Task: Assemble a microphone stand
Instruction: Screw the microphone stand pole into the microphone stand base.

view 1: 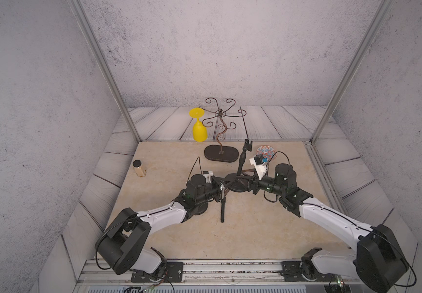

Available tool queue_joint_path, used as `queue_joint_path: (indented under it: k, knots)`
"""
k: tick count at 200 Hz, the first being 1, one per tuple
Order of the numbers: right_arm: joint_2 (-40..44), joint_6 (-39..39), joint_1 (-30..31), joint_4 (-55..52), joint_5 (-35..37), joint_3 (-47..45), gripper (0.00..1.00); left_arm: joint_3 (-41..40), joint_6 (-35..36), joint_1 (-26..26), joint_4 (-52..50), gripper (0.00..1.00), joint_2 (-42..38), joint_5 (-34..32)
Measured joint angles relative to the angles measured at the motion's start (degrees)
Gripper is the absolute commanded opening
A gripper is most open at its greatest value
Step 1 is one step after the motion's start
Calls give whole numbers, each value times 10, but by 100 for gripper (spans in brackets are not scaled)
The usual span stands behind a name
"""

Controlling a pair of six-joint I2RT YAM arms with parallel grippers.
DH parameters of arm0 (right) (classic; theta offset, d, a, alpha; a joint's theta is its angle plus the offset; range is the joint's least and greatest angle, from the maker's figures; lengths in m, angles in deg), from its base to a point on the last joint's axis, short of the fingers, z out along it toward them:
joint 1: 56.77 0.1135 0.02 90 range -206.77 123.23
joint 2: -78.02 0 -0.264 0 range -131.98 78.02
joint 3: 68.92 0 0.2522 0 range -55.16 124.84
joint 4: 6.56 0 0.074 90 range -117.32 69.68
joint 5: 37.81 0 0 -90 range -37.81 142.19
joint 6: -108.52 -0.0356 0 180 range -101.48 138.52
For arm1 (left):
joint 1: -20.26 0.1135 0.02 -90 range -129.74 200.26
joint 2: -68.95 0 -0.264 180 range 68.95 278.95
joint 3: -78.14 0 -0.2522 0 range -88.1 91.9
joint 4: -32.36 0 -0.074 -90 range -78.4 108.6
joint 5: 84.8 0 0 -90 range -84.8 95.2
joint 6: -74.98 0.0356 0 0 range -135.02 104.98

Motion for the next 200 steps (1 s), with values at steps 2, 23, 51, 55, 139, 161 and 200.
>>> queue_joint_path:
  k: [2, 23, 51, 55, 139, 161, 200]
  knots:
    - [-3, 1, -1, 0, -3, 0, 49, 0, 0, 0, 0, 0, 0, 0]
    - [-33, 9, -10, 5, -28, 7, 45, 0, 0, 0, -1, 0, -7, 2]
    - [-60, 8, -14, 18, -48, 17, 34, 0, 1, 0, -3, 0, -14, 3]
    - [-62, 7, -15, 22, -50, 19, 30, 0, 1, 0, -3, 0, -15, 3]
    - [-63, -74, 41, 79, 80, -7, 0, -1, 2, 5, -19, 0, -16, -5]
    - [-52, -113, 122, 17, 288, 13, 0, -3, 6, 9, -28, 0, -16, -10]
    - [-94, -218, 219, -149, 558, 129, 1, -4, 7, 13, -16, 0, -16, -19]
